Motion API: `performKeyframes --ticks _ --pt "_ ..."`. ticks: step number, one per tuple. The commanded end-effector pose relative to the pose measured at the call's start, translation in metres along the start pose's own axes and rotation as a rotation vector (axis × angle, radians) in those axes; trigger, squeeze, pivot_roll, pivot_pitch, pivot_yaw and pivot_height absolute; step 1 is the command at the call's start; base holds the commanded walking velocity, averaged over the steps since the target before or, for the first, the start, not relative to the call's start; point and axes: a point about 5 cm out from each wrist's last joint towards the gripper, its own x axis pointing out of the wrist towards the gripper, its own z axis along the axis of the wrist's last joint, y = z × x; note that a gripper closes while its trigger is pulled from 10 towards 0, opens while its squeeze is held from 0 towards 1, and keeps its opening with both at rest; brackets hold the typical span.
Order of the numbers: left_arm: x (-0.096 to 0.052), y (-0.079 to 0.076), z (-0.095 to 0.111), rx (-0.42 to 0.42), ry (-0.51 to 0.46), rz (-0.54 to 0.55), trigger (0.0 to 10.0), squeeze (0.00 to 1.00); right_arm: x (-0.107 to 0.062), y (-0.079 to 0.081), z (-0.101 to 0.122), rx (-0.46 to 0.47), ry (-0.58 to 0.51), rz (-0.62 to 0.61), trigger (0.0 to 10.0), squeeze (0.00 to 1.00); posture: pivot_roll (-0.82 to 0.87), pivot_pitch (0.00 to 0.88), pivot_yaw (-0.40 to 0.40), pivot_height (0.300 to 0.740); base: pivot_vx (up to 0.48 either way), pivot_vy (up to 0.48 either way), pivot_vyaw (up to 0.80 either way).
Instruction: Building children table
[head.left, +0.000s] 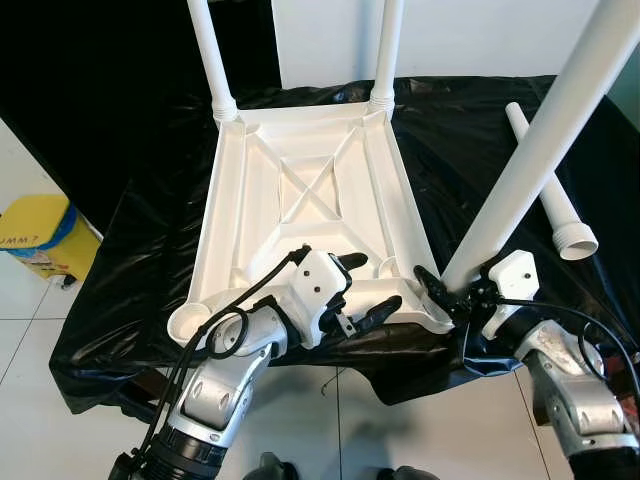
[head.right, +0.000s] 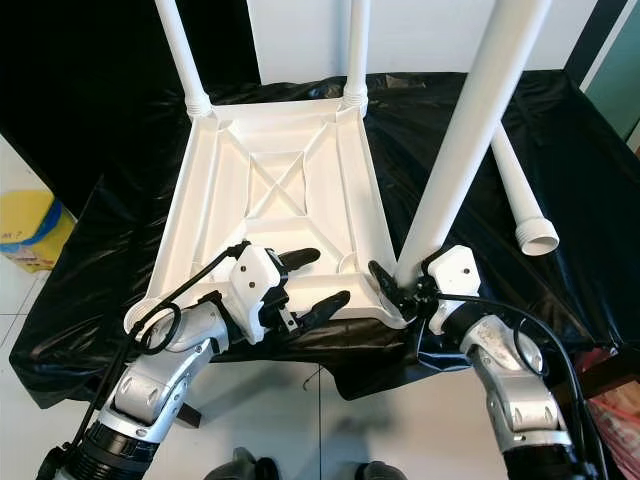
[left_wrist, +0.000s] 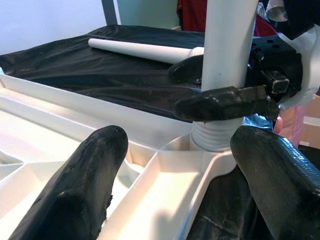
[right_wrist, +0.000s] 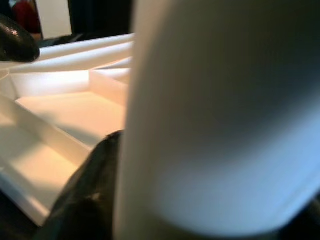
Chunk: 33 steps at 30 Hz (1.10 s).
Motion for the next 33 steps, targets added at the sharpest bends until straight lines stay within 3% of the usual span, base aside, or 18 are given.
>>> performKeyframes --ticks 1,9,10,16,20,23,28,30,31,32,33 --pt "0.0 0.0 -0.003 -0.011 0.015 0.023 10.0 0.0 -0.002 -0.004 -0.003 0.009 0.013 -0.003 0.0 0.0 -0.05 0.101 0.036 0.74 0.0 0.0 0.0" --pt "0.0 0.0 -0.003 -0.012 0.014 0.025 10.0 0.0 -0.003 -0.003 -0.008 0.043 0.033 0.007 0.0 0.0 -0.05 0.101 0.035 0.74 0.0 0.0 0.0" --pt "0.0 0.0 -0.003 -0.012 0.013 0.025 10.0 0.0 -0.004 -0.002 -0.01 0.054 0.043 0.002 10.0 0.0 -0.05 0.101 0.032 0.74 0.0 0.0 0.0" --pt "0.0 0.0 -0.003 -0.012 0.013 0.025 10.0 0.0 -0.005 0.005 -0.016 0.095 0.064 -0.031 10.0 0.0 -0.05 0.104 0.032 0.74 0.0 0.0 0.0" --pt "0.0 -0.001 -0.003 -0.013 0.013 0.022 10.0 0.0 0.0 0.014 -0.021 0.129 0.099 -0.198 10.0 0.0 -0.05 0.104 0.031 0.74 0.0 0.0 0.0" --pt "-0.001 -0.001 -0.003 -0.013 0.013 0.022 10.0 0.0 0.002 0.018 -0.021 0.149 0.108 -0.232 10.0 0.0 -0.05 0.104 0.031 0.74 0.0 0.0 0.0" --pt "0.001 -0.002 -0.003 -0.018 0.011 0.017 10.0 0.0 0.006 0.026 -0.027 0.178 0.168 -0.478 10.0 0.0 -0.05 0.1 0.027 0.74 0.0 0.0 0.0" --pt "0.001 -0.002 -0.003 -0.019 0.01 0.017 10.0 0.0 0.005 0.026 -0.03 0.171 0.195 -0.519 10.0 0.0 -0.05 0.1 0.027 0.74 0.0 0.0 0.0" --pt "0.001 -0.002 -0.003 -0.018 0.01 0.016 10.0 0.0 0.003 0.025 -0.033 0.172 0.222 -0.607 10.0 0.0 -0.05 0.098 0.026 0.74 0.0 0.0 0.0" --pt "0.001 -0.002 -0.003 -0.018 0.01 0.016 10.0 0.0 0.003 0.025 -0.033 0.172 0.222 -0.607 10.0 0.0 -0.05 0.098 0.026 0.74 0.0 0.0 0.0" --pt "0.001 -0.003 -0.003 -0.018 0.01 0.015 10.0 0.0 0.002 0.027 -0.034 0.175 0.246 -0.696 10.0 0.0 -0.05 0.096 0.027 0.74 0.0 0.0 0.0"
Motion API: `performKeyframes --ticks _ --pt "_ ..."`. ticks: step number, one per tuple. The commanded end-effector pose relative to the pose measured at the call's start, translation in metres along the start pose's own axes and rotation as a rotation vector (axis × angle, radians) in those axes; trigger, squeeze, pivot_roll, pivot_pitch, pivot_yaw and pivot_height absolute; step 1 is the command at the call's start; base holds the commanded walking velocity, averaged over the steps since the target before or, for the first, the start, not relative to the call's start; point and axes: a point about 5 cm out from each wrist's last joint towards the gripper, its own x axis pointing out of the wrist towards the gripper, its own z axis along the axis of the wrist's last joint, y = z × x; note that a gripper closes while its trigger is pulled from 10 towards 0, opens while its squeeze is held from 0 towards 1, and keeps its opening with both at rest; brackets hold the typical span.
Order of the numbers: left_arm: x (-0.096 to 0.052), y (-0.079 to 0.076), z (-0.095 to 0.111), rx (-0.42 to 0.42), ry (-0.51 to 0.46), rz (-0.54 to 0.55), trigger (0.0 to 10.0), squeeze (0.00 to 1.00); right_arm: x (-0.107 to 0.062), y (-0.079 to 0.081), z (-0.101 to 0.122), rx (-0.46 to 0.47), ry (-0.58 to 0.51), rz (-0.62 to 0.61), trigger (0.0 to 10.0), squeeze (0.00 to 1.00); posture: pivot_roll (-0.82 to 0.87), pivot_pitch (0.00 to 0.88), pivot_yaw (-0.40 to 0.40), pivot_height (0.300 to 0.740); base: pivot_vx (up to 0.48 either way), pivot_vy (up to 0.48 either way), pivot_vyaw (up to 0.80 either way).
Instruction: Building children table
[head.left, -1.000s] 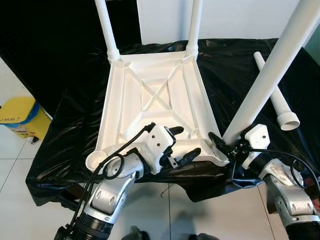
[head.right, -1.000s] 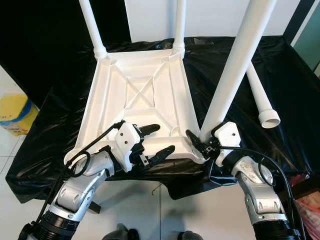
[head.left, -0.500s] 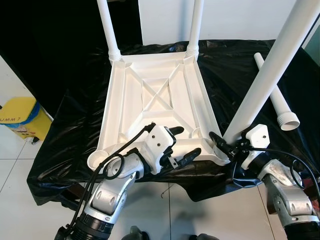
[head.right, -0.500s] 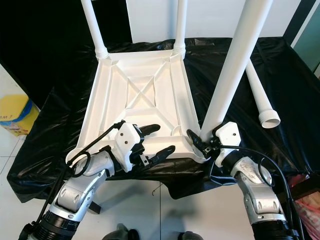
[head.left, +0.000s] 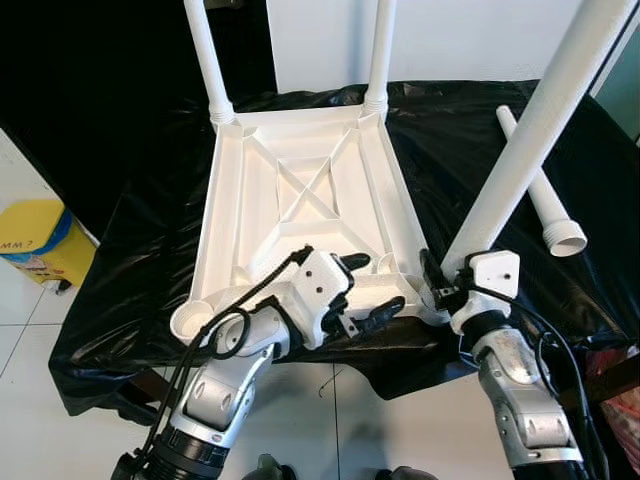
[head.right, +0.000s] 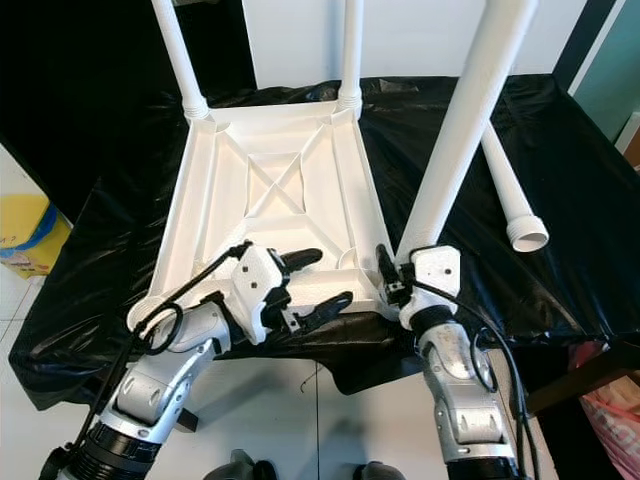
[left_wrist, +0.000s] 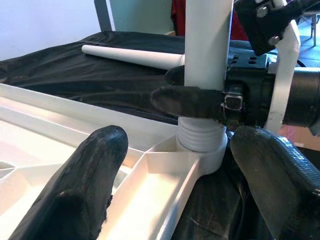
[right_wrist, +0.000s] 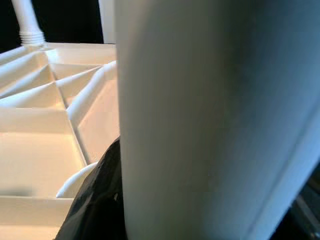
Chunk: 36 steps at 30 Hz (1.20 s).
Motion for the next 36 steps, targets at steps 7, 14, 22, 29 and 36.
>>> performKeyframes --ticks 7,14,22,29,36 --pt "0.0 -0.002 -0.004 -0.014 0.013 0.016 10.0 0.0 -0.011 -0.003 -0.03 0.044 0.182 -0.235 10.0 0.0 -0.05 0.093 0.026 0.74 0.0 0.0 0.0" --pt "0.002 -0.002 -0.004 -0.011 0.013 0.004 10.0 0.0 -0.012 0.007 -0.026 0.086 0.159 -0.204 10.0 0.0 -0.05 0.083 0.03 0.74 0.0 0.0 0.0" --pt "0.001 0.002 -0.003 0.004 0.015 0.002 10.0 0.0 -0.005 0.015 -0.017 0.042 0.111 -0.163 10.0 0.0 -0.05 0.066 0.045 0.74 0.0 0.0 0.0" --pt "0.005 0.005 -0.001 0.017 0.009 -0.005 10.0 0.0 0.001 0.015 -0.002 0.038 0.005 0.003 10.0 1.0 -0.06 0.051 0.052 0.74 0.0 0.0 0.0" --pt "0.006 0.007 0.001 0.018 0.0 -0.005 10.0 0.0 0.001 0.01 0.007 0.035 -0.055 0.194 10.0 1.0 -0.06 0.05 0.055 0.74 0.0 0.0 0.0"
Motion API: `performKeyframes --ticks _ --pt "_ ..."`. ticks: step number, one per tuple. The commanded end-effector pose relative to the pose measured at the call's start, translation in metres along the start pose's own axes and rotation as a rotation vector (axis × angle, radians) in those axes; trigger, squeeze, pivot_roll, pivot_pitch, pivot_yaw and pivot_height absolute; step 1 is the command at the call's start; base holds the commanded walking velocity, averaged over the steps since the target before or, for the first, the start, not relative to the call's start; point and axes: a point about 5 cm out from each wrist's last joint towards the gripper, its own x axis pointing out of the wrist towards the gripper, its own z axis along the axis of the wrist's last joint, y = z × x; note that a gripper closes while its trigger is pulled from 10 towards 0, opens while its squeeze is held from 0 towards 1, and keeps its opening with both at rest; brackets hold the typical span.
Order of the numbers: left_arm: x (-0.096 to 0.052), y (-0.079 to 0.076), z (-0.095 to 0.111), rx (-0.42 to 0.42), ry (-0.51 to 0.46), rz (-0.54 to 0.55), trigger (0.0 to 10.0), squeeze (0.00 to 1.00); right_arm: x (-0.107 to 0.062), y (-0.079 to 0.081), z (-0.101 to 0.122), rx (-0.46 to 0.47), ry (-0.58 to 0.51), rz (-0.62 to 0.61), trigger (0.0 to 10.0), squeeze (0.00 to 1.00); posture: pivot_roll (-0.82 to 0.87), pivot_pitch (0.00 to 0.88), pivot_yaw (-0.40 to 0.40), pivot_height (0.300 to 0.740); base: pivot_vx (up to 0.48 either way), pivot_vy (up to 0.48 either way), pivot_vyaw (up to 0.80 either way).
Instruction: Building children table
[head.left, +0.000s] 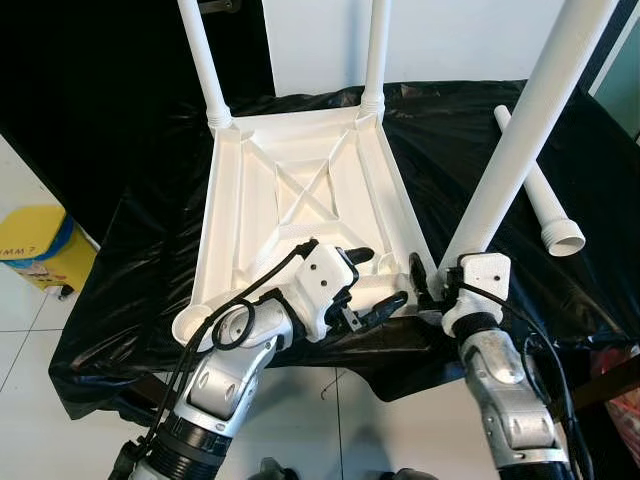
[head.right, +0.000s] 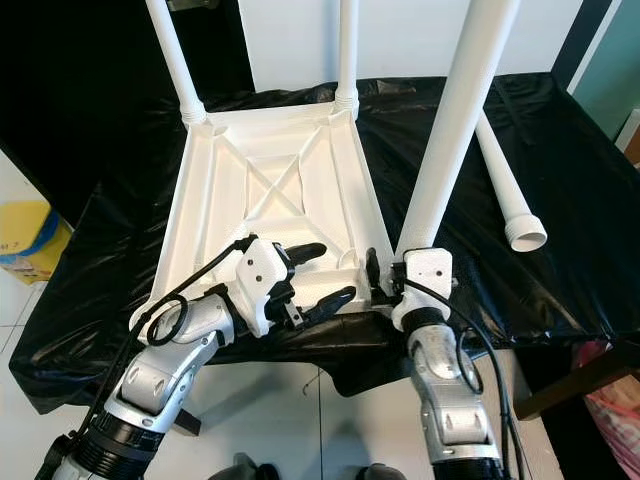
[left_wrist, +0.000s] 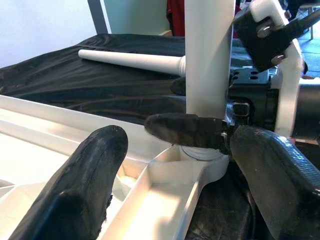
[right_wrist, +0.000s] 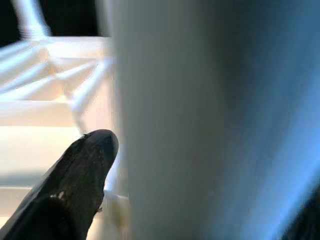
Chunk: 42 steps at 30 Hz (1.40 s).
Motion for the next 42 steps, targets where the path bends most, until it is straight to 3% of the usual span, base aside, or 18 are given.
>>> performKeyframes --ticks 1,2,7,19,20,21,22,23,24,32,33,42 --pt "-0.001 0.002 -0.002 -0.005 0.0 0.007 10.0 0.0 0.001 0.003 0.007 0.006 -0.041 0.127 10.0 0.0 -0.06 0.05 0.055 0.74 0.0 0.0 0.0" --pt "-0.001 0.002 -0.001 -0.01 -0.004 0.003 10.0 0.0 -0.001 0.002 0.006 -0.005 -0.041 0.202 10.0 0.0 -0.07 0.049 0.056 0.74 0.0 0.0 0.0" --pt "0.001 -0.003 0.001 -0.032 -0.016 -0.037 10.0 0.0 0.0 -0.011 0.0 -0.066 -0.009 0.35 10.0 0.0 -0.06 0.046 0.062 0.74 0.0 0.0 0.0" --pt "-0.001 -0.01 -0.004 -0.038 0.018 -0.088 10.0 0.0 0.011 -0.027 -0.004 -0.108 0.038 0.484 10.0 0.0 -0.05 0.042 0.063 0.74 0.0 0.0 0.0" --pt "-0.001 -0.01 -0.004 -0.039 0.018 -0.088 10.0 0.0 0.013 -0.029 -0.005 -0.112 0.037 0.489 4.9 0.0 -0.05 0.042 0.061 0.74 0.0 0.0 0.0" --pt "-0.001 -0.01 -0.004 -0.039 0.018 -0.088 10.0 0.0 0.013 -0.029 -0.005 -0.112 0.037 0.489 4.9 0.0 -0.05 0.042 0.061 0.74 0.0 0.0 0.0" --pt "-0.002 -0.01 -0.003 -0.039 0.018 -0.088 10.0 0.0 0.014 -0.031 -0.005 -0.118 0.036 0.492 3.9 0.0 -0.05 0.042 0.061 0.74 0.0 0.0 0.0" --pt "-0.002 -0.01 -0.003 -0.039 0.018 -0.088 10.0 0.0 0.014 -0.031 -0.005 -0.118 0.036 0.492 3.9 0.0 -0.05 0.042 0.061 0.74 0.0 0.0 0.0" --pt "-0.002 -0.01 -0.003 -0.039 0.018 -0.085 10.0 0.0 0.015 -0.033 -0.007 -0.119 0.043 0.495 0.0 0.0 -0.04 0.043 0.056 0.74 0.0 0.0 0.0" --pt "-0.002 -0.011 -0.003 -0.044 0.02 -0.08 10.0 0.0 0.012 -0.043 -0.017 -0.111 0.092 0.473 0.0 0.0 -0.04 0.048 0.055 0.74 0.0 0.0 0.0" --pt "-0.002 -0.012 -0.004 -0.047 0.022 -0.083 10.0 0.0 0.011 -0.046 -0.02 -0.093 0.103 0.451 10.0 0.0 -0.05 0.051 0.058 0.74 0.0 0.0 0.0" --pt "-0.003 -0.014 -0.004 -0.051 0.025 -0.091 10.0 0.0 0.008 -0.044 -0.026 -0.045 0.1 0.351 10.0 0.0 -0.05 0.059 0.059 0.74 0.0 0.0 0.0"
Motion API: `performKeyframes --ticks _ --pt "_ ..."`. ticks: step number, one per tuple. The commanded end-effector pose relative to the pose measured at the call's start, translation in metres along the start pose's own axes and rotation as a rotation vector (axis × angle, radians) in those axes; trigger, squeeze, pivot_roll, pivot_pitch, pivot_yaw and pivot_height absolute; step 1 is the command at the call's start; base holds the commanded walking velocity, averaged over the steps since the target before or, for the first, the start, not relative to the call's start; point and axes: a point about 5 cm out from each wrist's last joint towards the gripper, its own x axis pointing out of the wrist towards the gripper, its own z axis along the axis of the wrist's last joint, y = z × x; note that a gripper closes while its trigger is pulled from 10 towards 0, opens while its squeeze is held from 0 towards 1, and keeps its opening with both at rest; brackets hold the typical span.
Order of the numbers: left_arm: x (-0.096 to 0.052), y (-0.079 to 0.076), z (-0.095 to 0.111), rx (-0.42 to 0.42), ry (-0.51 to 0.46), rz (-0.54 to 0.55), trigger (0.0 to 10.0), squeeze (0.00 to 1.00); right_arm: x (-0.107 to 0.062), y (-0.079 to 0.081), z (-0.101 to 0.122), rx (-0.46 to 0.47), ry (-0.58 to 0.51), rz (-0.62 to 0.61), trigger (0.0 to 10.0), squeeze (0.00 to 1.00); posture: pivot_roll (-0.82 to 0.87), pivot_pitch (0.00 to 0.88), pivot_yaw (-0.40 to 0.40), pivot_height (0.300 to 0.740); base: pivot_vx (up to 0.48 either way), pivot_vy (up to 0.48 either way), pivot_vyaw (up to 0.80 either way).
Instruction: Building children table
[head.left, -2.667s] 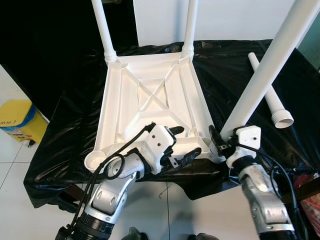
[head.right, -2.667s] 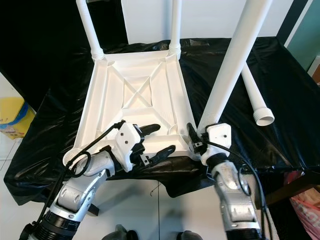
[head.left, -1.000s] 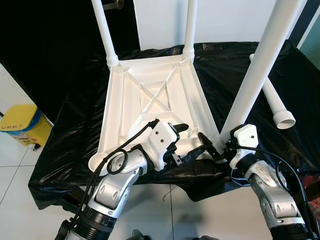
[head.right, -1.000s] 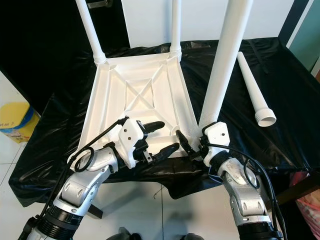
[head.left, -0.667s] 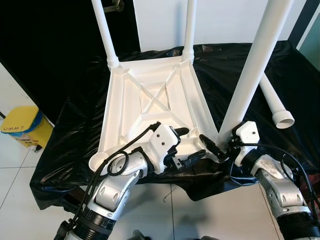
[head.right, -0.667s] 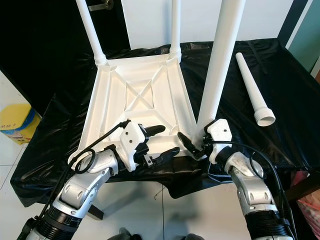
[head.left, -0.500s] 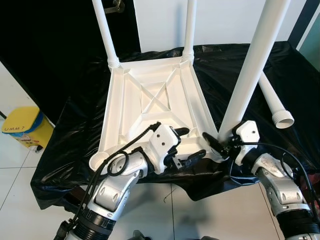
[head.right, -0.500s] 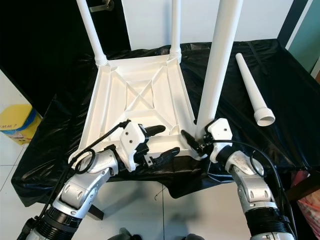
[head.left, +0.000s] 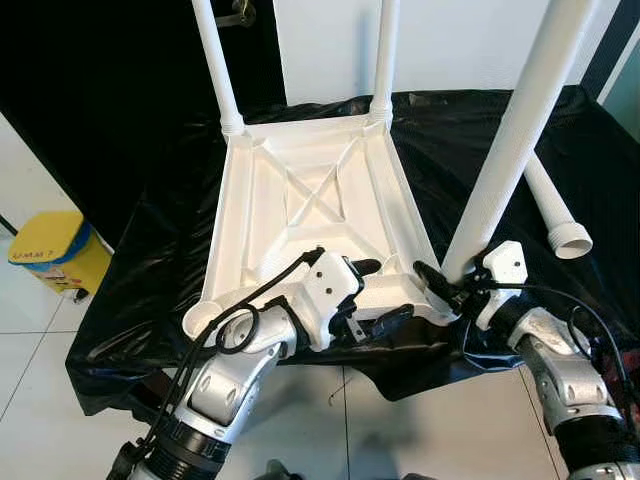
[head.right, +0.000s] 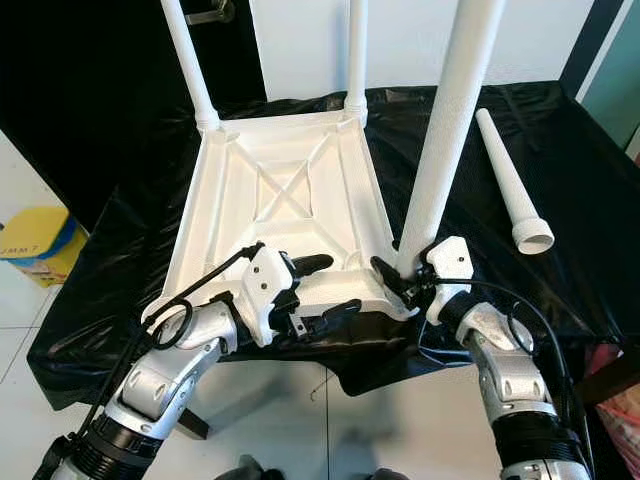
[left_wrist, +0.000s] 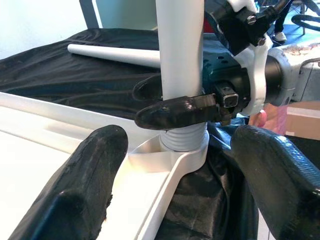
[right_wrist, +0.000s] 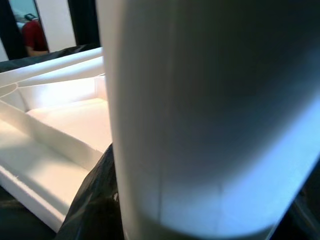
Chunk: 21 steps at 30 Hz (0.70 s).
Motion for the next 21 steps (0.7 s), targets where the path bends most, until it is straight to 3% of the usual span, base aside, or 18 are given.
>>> performKeyframes --ticks 1,10,16,21 --pt "-0.002 -0.004 -0.001 -0.013 0.004 -0.039 10.0 0.0 -0.006 0.002 -0.016 0.04 0.071 -0.035 10.0 0.0 -0.05 0.059 0.059 0.74 0.0 0.0 0.0" --pt "0.0 -0.009 -0.002 -0.031 0.003 -0.042 10.0 0.0 -0.005 0.017 -0.023 0.056 0.119 -0.288 10.0 0.0 -0.07 0.072 0.047 0.74 0.0 0.0 0.0" --pt "0.0 -0.009 -0.002 -0.028 0.002 -0.043 10.0 0.0 -0.002 0.021 -0.023 0.069 0.128 -0.355 10.0 0.0 -0.07 0.069 0.041 0.74 0.0 0.0 0.0" --pt "0.0 -0.007 -0.001 -0.024 -0.004 -0.03 10.0 0.0 -0.001 0.037 -0.022 0.111 0.131 -0.556 10.0 0.0 -0.07 0.067 0.028 0.74 0.0 0.0 0.0"
